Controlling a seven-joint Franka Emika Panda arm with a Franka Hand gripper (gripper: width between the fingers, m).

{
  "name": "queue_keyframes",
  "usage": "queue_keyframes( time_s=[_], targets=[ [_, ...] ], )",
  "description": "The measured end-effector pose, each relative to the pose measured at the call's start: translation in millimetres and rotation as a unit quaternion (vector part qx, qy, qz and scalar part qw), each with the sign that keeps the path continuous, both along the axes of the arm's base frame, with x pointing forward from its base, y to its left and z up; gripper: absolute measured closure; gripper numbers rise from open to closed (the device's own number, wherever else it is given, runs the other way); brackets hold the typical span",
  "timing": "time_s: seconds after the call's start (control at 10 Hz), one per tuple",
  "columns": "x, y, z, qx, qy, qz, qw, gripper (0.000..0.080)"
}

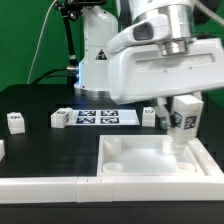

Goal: Assemble one leg

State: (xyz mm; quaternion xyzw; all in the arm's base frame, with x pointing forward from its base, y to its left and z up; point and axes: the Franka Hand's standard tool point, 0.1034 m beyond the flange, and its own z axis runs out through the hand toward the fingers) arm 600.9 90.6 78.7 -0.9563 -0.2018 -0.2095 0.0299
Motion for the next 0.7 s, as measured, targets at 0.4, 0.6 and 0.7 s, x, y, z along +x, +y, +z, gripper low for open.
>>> queue_keyframes(
  time_s=[0.4,0.6,0.7],
  targets=[
    [1.8,5.0,-15.3,0.003,0.009,0.000,1.000,0.0511],
    [8.7,8.6,-12.1,0.005,0.010,0.003,1.000,0.0511],
    [9.9,8.8,-11.4,0.005,0.014,0.003,1.000,0.0511]
  ],
)
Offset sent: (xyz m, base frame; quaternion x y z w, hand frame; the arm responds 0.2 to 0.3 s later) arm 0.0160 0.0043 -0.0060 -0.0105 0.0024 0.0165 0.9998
